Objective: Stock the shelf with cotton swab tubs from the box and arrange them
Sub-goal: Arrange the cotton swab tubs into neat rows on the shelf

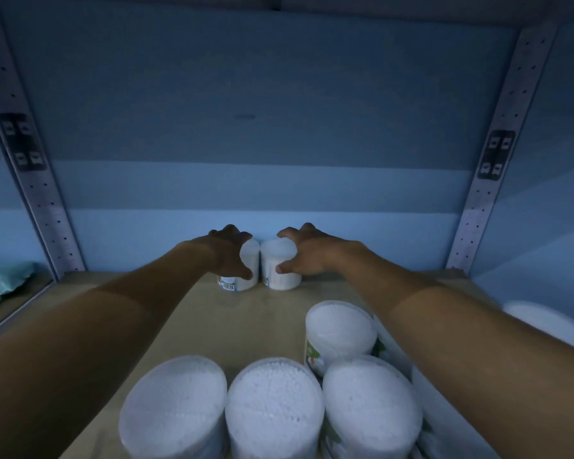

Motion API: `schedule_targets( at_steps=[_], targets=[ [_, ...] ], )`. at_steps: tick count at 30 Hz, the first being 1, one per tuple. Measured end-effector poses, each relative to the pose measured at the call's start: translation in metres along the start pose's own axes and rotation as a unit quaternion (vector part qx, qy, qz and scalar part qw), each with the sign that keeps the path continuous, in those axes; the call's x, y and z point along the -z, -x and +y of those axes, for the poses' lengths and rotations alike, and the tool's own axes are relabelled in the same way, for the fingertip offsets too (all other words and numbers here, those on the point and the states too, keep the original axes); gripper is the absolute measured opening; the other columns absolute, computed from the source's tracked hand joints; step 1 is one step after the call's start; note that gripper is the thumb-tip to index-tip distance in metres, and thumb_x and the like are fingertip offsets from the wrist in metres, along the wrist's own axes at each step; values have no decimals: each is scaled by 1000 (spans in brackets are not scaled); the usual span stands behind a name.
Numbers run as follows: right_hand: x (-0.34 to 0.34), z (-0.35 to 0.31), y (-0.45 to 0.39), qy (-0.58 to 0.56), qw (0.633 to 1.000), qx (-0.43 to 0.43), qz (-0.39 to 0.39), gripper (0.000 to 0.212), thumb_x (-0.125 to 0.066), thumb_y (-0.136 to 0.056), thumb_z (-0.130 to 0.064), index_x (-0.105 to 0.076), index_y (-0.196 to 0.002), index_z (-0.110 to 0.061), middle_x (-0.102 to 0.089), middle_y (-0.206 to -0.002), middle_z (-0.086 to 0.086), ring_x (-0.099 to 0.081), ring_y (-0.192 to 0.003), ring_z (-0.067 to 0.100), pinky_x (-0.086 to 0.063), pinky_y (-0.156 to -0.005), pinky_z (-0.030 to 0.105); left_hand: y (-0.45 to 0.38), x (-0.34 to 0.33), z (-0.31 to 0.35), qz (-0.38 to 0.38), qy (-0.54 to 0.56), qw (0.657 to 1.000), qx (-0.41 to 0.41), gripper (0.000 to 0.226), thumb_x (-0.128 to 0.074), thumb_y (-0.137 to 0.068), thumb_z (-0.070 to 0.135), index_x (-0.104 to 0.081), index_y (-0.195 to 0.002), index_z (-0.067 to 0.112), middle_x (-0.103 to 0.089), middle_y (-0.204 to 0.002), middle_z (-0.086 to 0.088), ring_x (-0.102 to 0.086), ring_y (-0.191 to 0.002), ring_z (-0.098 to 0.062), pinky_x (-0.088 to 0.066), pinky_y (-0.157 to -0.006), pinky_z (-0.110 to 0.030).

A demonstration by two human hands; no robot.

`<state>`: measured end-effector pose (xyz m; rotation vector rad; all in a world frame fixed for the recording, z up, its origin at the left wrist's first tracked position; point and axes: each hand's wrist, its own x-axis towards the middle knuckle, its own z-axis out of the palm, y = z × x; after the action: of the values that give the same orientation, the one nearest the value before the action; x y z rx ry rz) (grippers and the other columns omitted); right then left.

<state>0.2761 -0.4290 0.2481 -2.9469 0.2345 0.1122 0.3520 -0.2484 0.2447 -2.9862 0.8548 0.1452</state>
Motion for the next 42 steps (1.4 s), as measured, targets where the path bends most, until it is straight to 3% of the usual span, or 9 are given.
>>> schedule_targets(
  at_steps=[5, 10, 17, 21, 27, 33, 38, 42],
  targets=[
    [-7, -7, -21, 18, 1000, -5, 9, 84, -65, -84, -60, -24, -154, -36, -29, -151, 6, -43, -133, 34, -45, -102, 50, -15, -5, 3, 1, 23, 1000, -15, 86, -69, -80, 52, -26, -151, 28, -30, -154, -2, -40, -136, -28, -43, -105, -44],
    [-10, -10, -34, 23, 1000, -2, 7, 83, -66, -85, -58, -26, -154, -33, -32, -150, 8, -46, -131, 35, -46, -102, 49, -22, -8, 9, 11, 21, 999, -31, 59, -71, -80, 48, -48, -127, 22, -51, -127, -6, -55, -112, -30, -52, -92, -43],
    [-14, -11, -42, 25, 1000, -7, 5, 79, -64, -86, -58, -30, -153, -32, -37, -147, 8, -47, -130, 32, -47, -102, 46, -34, -14, 0, 10, 24, 999, -22, 66, -70, -81, 46, -43, -138, 26, -47, -134, -7, -50, -120, -31, -50, -95, -43],
    [-16, -11, -45, 30, 1000, -8, 4, 69, -61, -91, -50, -32, -152, -34, -43, -147, 7, -50, -127, 30, -47, -102, 43, -40, -18, -6, 17, 18, 1000, -12, 72, -69, -85, 42, -34, -147, 30, -37, -140, -8, -43, -128, -33, -47, -101, -45],
    [-15, -14, -44, 16, 1000, 0, 3, 67, -65, -90, -39, -36, -151, -34, -40, -151, 4, -46, -134, 27, -45, -102, 36, -40, -14, -10, 18, 14, 1000, -17, 78, -73, -81, 43, -34, -147, 34, -39, -137, -7, -45, -126, -33, -48, -98, -43],
    [-14, -17, -30, 13, 1000, 12, -3, 64, -68, -88, -43, -41, -146, -36, -40, -150, 2, -44, -133, 25, -45, -100, 35, -26, -10, -15, 8, 15, 1000, -21, 80, -76, -78, 45, -35, -147, 38, -39, -139, -4, -44, -127, -30, -47, -96, -39],
    [-12, -27, -8, 8, 999, 30, 13, 60, -67, -86, -58, -52, -138, -32, -43, -149, -2, -44, -133, 23, -40, -98, 33, -5, -6, -19, -8, -10, 1000, -24, 83, -77, -76, 48, -34, -146, 40, -37, -143, -1, -42, -131, -25, -44, -100, -37],
    [-12, -38, 10, -13, 999, 43, 16, 51, -74, -81, -55, -61, -124, -30, -53, -136, -3, -51, -120, 21, -45, -93, 32, 15, -1, -24, -25, -6, 999, -29, 81, -78, -73, 47, -40, -144, 41, -42, -138, 0, -48, -125, -23, -46, -90, -29]
  ],
)
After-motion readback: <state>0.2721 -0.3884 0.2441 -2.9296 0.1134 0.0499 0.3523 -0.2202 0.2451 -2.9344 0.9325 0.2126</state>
